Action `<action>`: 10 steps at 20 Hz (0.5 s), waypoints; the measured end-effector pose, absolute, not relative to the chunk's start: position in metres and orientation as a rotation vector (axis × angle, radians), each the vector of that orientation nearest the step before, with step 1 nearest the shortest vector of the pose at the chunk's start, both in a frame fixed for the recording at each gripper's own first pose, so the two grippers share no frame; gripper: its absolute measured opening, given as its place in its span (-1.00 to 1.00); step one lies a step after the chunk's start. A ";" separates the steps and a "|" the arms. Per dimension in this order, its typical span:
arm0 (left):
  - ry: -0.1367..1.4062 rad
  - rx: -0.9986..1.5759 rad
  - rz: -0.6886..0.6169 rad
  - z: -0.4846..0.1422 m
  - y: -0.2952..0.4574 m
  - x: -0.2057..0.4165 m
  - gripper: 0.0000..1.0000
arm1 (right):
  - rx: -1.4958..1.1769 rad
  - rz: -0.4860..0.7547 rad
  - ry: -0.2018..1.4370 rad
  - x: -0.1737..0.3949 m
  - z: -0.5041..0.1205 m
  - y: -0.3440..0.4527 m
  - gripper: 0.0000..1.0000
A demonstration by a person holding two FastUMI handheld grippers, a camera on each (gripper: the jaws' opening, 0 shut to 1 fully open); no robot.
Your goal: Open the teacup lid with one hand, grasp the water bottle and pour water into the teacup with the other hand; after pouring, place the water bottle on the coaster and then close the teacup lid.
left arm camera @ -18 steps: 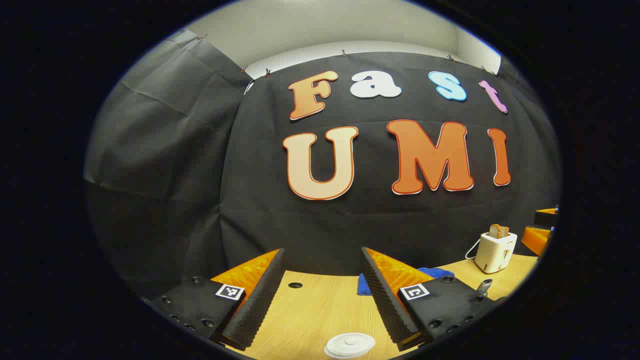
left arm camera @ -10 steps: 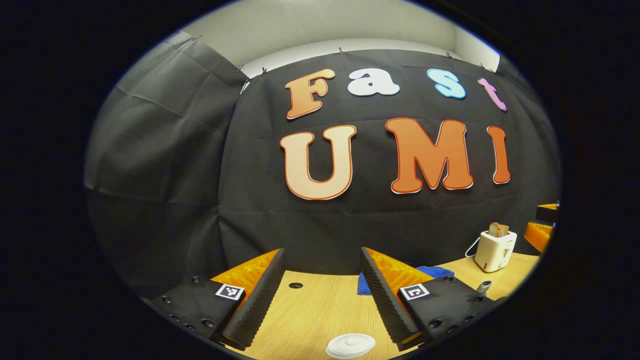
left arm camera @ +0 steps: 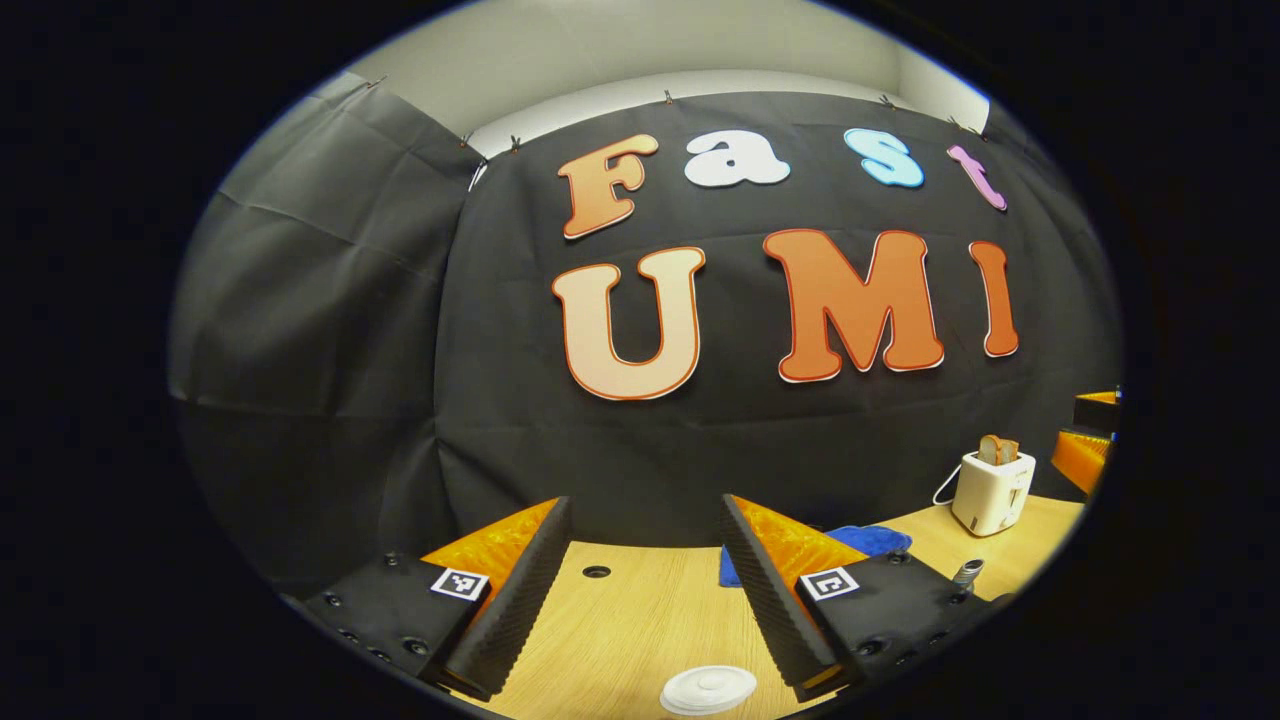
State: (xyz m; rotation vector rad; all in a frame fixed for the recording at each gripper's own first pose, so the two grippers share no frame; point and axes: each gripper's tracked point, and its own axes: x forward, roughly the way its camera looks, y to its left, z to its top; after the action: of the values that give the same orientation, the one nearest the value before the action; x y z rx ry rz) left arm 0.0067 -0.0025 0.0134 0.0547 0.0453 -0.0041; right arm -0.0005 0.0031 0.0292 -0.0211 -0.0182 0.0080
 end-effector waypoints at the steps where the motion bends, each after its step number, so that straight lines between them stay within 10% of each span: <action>1: 0.053 0.053 -0.010 0.011 -0.005 0.008 0.91 | -0.022 0.008 -0.028 0.000 0.033 0.003 0.95; 10: 0.177 0.056 -0.072 -0.030 -0.015 0.014 0.95 | -0.025 0.051 -0.001 -0.001 0.012 0.018 0.96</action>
State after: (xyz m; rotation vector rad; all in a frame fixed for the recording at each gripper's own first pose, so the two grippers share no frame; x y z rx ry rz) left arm 0.0136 -0.0145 -0.0302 0.0562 0.1772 -0.0725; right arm -0.0007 0.0182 0.0120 -0.0249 -0.0007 0.0508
